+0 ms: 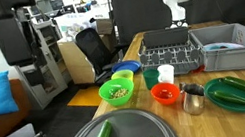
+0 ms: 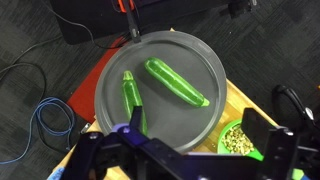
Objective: Get the green bowl and pour some of its contents in the yellow bowl
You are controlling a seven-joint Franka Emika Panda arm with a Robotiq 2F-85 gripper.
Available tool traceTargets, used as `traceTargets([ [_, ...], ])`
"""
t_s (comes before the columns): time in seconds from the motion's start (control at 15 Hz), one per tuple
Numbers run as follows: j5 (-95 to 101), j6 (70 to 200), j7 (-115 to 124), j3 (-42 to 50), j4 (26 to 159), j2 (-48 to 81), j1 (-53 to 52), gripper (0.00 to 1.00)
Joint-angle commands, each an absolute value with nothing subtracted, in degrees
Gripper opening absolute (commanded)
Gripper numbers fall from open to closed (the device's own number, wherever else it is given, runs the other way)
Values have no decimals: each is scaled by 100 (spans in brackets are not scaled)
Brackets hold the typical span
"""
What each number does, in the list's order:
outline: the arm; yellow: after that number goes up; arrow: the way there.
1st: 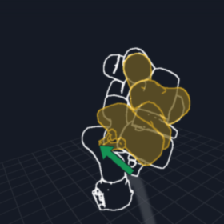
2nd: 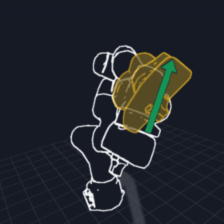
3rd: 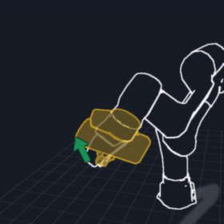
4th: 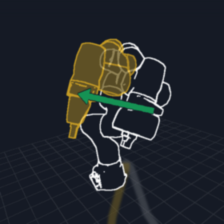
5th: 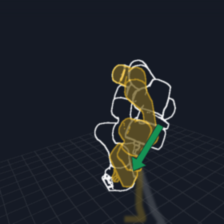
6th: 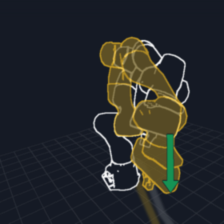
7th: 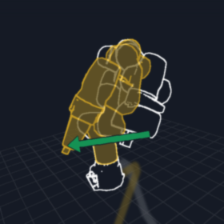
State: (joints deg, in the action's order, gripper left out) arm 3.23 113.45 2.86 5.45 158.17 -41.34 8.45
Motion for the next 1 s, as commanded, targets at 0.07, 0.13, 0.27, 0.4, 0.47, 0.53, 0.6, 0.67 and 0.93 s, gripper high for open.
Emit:
traceTargets([
  [0.07, 313, 11334, 277, 532, 15809, -4132, 859, 100],
  [0.13, 313, 11334, 277, 532, 15809, -4132, 859, 100],
  [0.27, 313, 11334, 277, 532, 15809, -4132, 859, 100],
  [0.4, 304, 11340, 285, 526, 15796, -4110, 850, 100],
  [0.47, 295, 11337, 307, 512, 15769, -4069, 843, 100],
  [0.53, 253, 11341, 280, 521, 15735, -4025, 807, 100],
  [0.6, 240, 11351, 259, 513, 15708, -3991, 780, 100],
  [0.67, 204, 11386, 197, 518, 15667, -3947, 711, 100],
  [0.93, -67, 11702, -143, 537, 15458, -3649, 280, 100],
])
